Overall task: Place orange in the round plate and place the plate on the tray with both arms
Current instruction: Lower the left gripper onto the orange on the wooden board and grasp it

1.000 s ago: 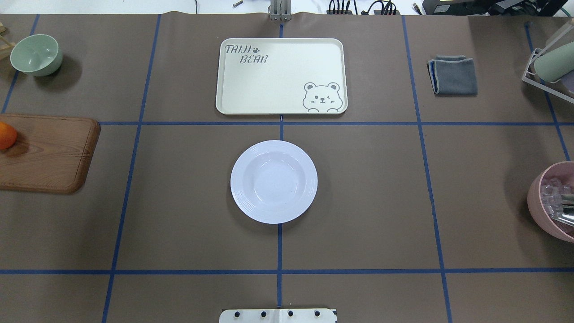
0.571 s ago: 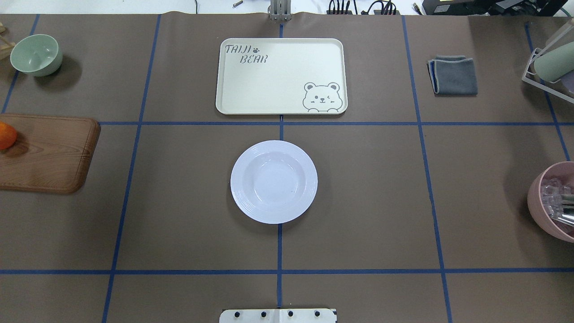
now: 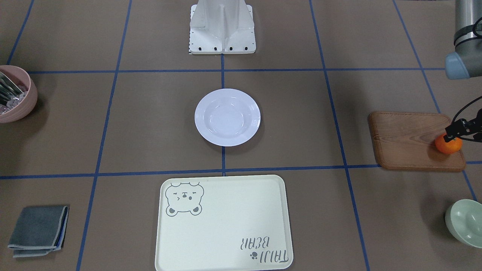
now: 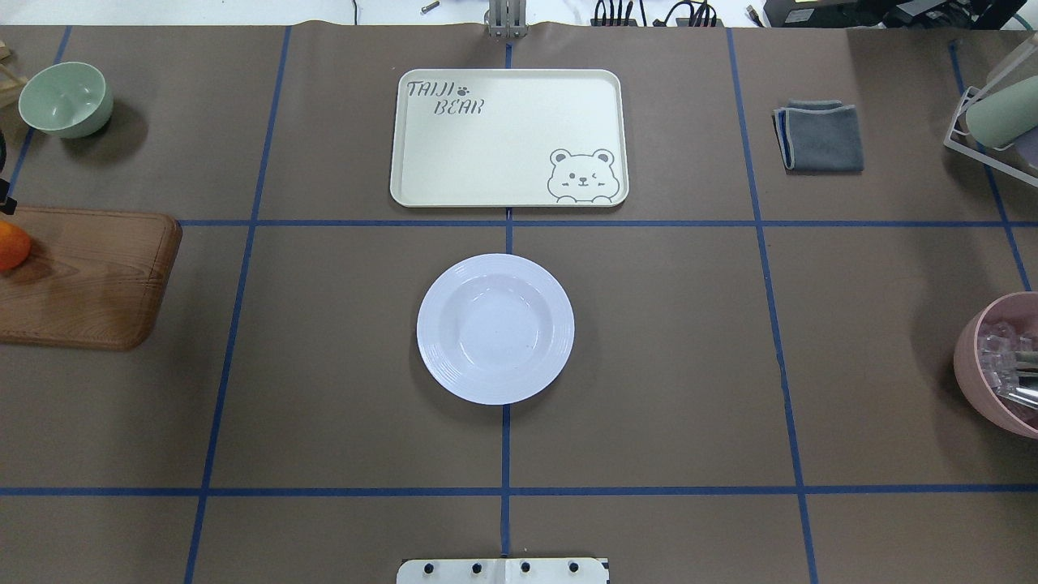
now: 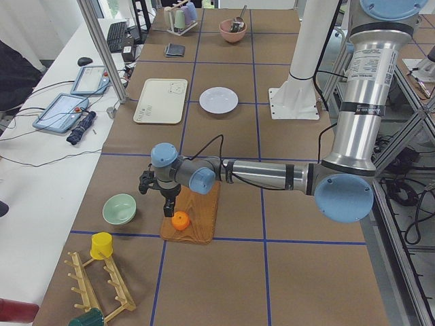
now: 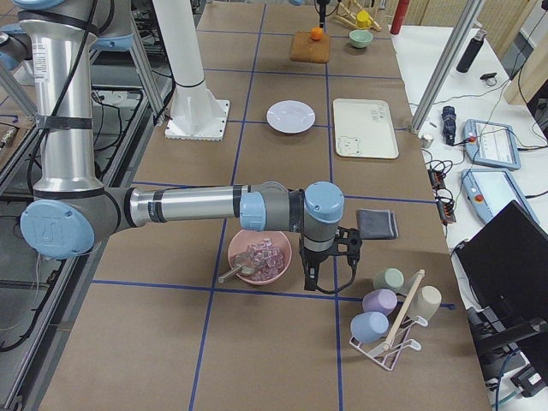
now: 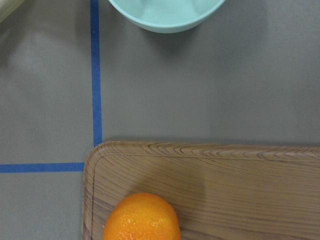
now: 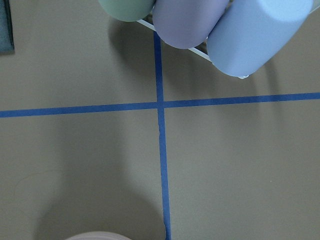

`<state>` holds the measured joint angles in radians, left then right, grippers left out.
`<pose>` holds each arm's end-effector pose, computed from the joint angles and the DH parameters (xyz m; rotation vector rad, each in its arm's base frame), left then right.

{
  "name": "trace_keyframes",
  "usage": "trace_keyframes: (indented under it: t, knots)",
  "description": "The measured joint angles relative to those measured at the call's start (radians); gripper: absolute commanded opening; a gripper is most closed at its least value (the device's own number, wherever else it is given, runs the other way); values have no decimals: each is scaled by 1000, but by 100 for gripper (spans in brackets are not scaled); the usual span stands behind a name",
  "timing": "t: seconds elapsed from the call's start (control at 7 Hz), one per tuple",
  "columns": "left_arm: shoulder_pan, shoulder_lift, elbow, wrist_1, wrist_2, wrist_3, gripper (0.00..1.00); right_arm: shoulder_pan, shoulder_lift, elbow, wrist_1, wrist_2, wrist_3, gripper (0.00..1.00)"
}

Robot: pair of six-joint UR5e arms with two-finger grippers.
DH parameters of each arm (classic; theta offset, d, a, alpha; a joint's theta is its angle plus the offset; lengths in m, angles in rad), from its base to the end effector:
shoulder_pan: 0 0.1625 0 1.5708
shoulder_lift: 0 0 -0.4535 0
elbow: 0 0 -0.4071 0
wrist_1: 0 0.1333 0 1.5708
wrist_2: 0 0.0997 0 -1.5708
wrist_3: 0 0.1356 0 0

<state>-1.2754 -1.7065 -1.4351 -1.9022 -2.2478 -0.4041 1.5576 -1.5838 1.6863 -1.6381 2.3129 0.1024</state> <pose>0.1276 -0.5853 0.6793 0.0695 0.7389 0.0085 0.0350 -0.5027 0.6707 -0.0094 -0.7429 0.0720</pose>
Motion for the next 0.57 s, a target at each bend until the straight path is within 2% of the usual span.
trace_keyframes:
  t: [0.57]
  knots:
    - [20, -4, 76, -8, 2, 3, 98, -1, 2, -4, -1, 2, 0, 100]
